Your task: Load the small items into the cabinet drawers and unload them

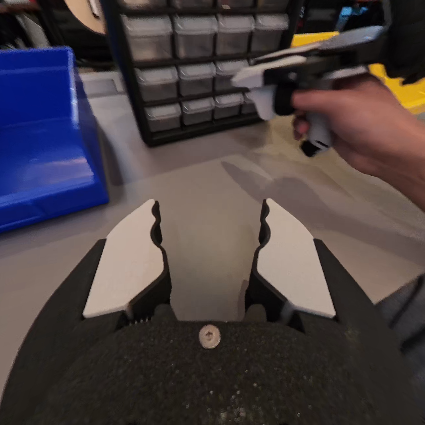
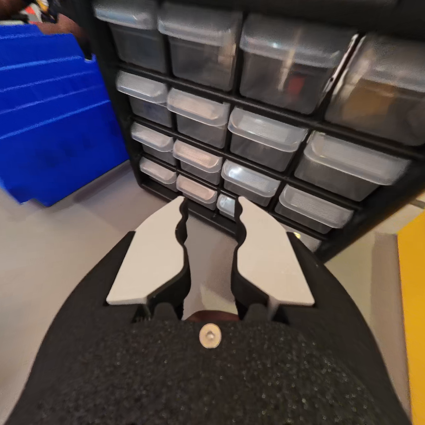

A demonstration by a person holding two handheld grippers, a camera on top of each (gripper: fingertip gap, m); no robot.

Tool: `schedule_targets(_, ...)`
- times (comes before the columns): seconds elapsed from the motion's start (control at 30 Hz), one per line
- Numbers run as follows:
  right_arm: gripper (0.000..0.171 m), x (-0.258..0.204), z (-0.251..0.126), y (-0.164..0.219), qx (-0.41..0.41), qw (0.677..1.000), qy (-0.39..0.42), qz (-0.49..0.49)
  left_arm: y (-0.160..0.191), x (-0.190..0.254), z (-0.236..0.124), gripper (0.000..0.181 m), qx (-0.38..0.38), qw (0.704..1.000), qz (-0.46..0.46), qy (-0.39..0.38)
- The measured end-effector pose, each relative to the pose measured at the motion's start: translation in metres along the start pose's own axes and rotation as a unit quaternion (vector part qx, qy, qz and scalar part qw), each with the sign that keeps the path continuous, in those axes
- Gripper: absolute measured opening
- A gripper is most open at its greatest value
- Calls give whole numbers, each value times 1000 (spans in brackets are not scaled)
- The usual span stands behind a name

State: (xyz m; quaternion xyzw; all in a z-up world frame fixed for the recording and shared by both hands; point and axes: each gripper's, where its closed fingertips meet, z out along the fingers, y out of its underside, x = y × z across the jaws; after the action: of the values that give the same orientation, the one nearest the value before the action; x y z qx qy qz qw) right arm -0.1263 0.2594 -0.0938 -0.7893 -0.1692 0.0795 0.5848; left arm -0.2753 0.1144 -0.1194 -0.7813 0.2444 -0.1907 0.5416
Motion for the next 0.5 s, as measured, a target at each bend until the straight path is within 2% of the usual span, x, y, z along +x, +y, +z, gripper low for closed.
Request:
schedule_targets(0.1,36,-3,-39,-6,38,999,-29,7,-11,-8,-4,88,28,999,15,-9)
schedule_targets(0.17,37,1,-61,-14,61,996,-25,66,-16,-13,-4,89,37,999,7,-11)
schedule_targets(0.23,39,-20,-83,-14,50,993,-85,70,-14,-17,-4,91,37,999,2,-12)
schedule_targets(0.33,42,-17,-116,8,42,998,-48,5,-14,-17,-4,94,30,999,-27,-3)
schedule_targets(0.5,43,-7,-170,60,51,998,-14,-22,-9,-17,-6,88,18,1000,-17,-9)
